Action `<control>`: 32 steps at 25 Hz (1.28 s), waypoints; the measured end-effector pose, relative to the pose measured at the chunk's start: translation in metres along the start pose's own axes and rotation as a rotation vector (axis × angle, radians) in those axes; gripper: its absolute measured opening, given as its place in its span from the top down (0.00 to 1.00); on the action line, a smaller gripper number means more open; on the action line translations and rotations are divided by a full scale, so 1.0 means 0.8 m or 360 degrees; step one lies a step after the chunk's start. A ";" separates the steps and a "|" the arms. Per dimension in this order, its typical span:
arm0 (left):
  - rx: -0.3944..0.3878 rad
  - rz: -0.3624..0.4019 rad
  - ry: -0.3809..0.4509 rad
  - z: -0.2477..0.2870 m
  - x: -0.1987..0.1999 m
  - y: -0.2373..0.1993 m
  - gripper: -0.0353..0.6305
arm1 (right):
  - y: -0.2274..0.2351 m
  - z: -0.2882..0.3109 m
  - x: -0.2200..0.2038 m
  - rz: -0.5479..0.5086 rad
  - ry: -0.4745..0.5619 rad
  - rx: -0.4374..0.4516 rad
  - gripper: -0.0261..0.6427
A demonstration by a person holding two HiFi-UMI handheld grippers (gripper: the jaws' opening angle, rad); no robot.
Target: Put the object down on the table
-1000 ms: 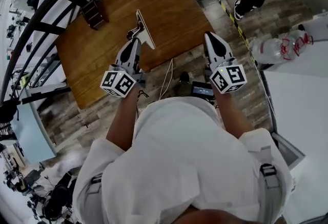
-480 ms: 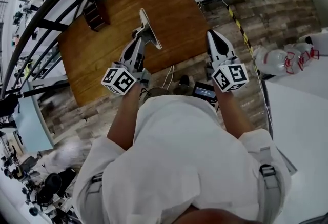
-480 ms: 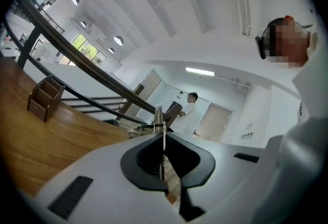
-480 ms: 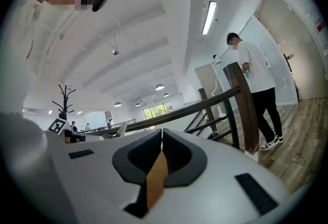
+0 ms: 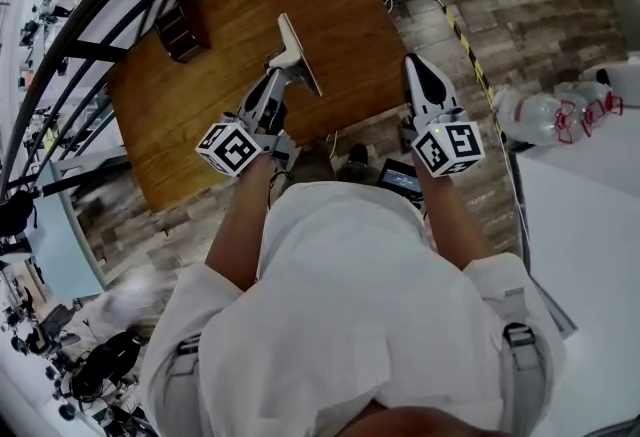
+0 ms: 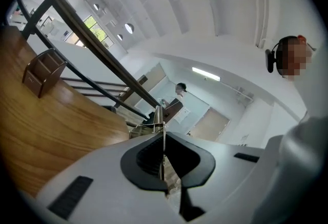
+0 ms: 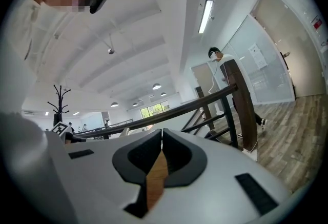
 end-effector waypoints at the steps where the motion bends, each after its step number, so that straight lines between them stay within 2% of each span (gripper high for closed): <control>1: -0.0005 -0.0029 -0.0012 0.005 0.000 -0.004 0.92 | 0.001 0.003 0.000 -0.0003 -0.0005 -0.0008 0.92; 7: -0.0083 -0.0176 -0.0085 0.039 0.007 -0.023 0.92 | 0.007 0.023 0.002 -0.0020 -0.0049 -0.0063 0.92; 11: -0.0074 -0.0267 -0.0168 0.059 0.011 -0.042 0.92 | 0.009 0.043 0.003 -0.0028 -0.0077 -0.0091 0.92; 14: -0.0148 -0.0380 -0.0205 0.073 0.012 -0.052 0.92 | 0.007 0.055 0.001 -0.0033 -0.0102 -0.0106 0.92; 17: -0.0150 -0.0464 -0.0220 0.086 0.010 -0.070 0.92 | 0.010 0.058 -0.006 -0.0029 -0.0125 -0.0132 0.92; 20: -0.0082 -0.0513 -0.0245 0.094 0.003 -0.095 0.92 | 0.010 0.057 -0.016 -0.0012 -0.0153 -0.0166 0.92; 23: -0.0098 -0.0555 -0.0244 0.104 0.002 -0.106 0.92 | 0.009 0.057 -0.023 -0.0002 -0.0179 -0.0192 0.92; 26: -0.0169 -0.0582 -0.0227 0.117 0.002 -0.105 0.92 | 0.012 0.056 -0.027 -0.0002 -0.0194 -0.0215 0.92; 29: -0.0027 -0.0613 -0.0281 0.122 -0.015 -0.130 0.92 | 0.014 0.057 -0.028 -0.0012 -0.0199 -0.0236 0.92; 32: 0.0018 -0.0627 -0.0304 0.130 -0.026 -0.145 0.92 | 0.015 0.059 -0.028 -0.0014 -0.0201 -0.0254 0.92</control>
Point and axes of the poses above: the fingertips, and each gripper's own axes: z forward along the fingers, y to its right, x out of its top, the point moved 1 cm from there along -z, backward along the fingers, and after that the axes turned 15 degrees about x, right-handed, at the moved point
